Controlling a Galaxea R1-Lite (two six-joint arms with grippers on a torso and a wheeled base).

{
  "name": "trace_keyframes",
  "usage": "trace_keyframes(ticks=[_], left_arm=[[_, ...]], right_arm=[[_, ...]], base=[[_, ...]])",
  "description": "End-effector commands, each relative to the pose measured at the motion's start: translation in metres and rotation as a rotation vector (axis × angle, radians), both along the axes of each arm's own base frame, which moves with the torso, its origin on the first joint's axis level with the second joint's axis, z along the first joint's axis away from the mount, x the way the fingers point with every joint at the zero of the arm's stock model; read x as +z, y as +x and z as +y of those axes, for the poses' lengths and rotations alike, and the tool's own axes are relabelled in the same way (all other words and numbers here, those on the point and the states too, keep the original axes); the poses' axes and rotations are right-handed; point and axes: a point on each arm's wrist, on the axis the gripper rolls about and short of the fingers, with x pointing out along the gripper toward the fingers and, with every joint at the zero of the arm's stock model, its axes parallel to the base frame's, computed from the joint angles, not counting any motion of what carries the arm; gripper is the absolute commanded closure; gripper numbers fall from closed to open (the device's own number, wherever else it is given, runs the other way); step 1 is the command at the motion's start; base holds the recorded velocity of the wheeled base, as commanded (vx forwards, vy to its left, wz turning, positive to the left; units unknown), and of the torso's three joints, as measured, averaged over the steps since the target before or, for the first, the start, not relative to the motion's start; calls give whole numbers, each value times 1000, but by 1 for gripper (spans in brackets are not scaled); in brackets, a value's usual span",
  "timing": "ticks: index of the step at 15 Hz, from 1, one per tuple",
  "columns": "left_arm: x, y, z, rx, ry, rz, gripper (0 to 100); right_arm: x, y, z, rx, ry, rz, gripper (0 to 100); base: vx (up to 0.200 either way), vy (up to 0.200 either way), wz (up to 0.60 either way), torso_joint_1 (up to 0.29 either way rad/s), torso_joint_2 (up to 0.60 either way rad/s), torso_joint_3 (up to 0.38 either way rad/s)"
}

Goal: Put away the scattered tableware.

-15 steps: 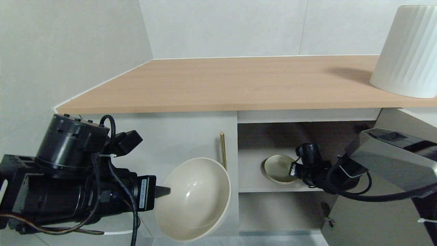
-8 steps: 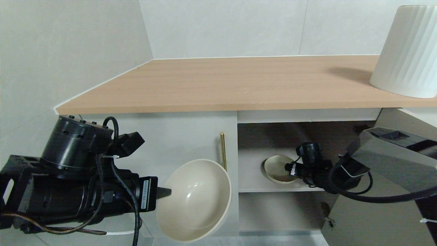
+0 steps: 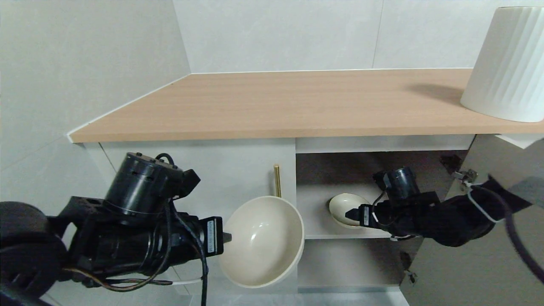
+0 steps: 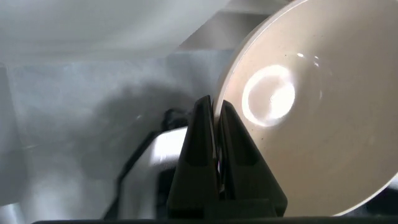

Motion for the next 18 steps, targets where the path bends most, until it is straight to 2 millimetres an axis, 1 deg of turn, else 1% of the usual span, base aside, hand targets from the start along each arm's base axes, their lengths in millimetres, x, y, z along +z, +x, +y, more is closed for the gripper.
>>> trace_keyframes(ticks=[1,2,3,4,6,9,11,12,13,15,16,17,18], left_arm=[[-31,9,-30,37,80,34,100],[-44,11,-37,51,137,43,100],[-45,11,-38,52,145,45,100],[-57,9,-47,34,183,67,100],[-65,5,-54,9,203,90,100],[-70,2,-60,-15,216,100,100],[-69,0,-62,-23,214,98,100],[-69,0,-62,-22,215,98,100],[-68,0,-61,-24,212,95,100],[-67,-1,-62,-28,212,92,100],[-67,-2,-63,-32,212,92,100],[-66,-4,-64,-40,212,90,100],[-66,-5,-64,-42,216,94,100]], right_arm=[[79,-70,6,192,84,-37,0],[89,-84,7,227,84,-53,0],[89,-86,7,234,83,-55,0],[95,-107,10,313,63,-82,0],[92,-128,22,407,50,-77,0],[80,-144,38,493,26,-34,0],[63,-147,50,525,-14,17,0],[59,-146,52,527,-23,28,0],[44,-144,60,528,-60,66,0],[28,-138,66,497,-113,91,0],[24,-136,68,486,-125,88,0],[16,-130,74,461,-135,64,0],[13,-127,78,445,-128,37,0]], base=[[0,0,0,0,0,0],[0,0,0,0,0,0],[0,0,0,0,0,0],[0,0,0,0,0,0],[0,0,0,0,0,0],[0,0,0,0,0,0],[0,0,0,0,0,0],[0,0,0,0,0,0],[0,0,0,0,0,0],[0,0,0,0,0,0],[0,0,0,0,0,0],[0,0,0,0,0,0],[0,0,0,0,0,0]])
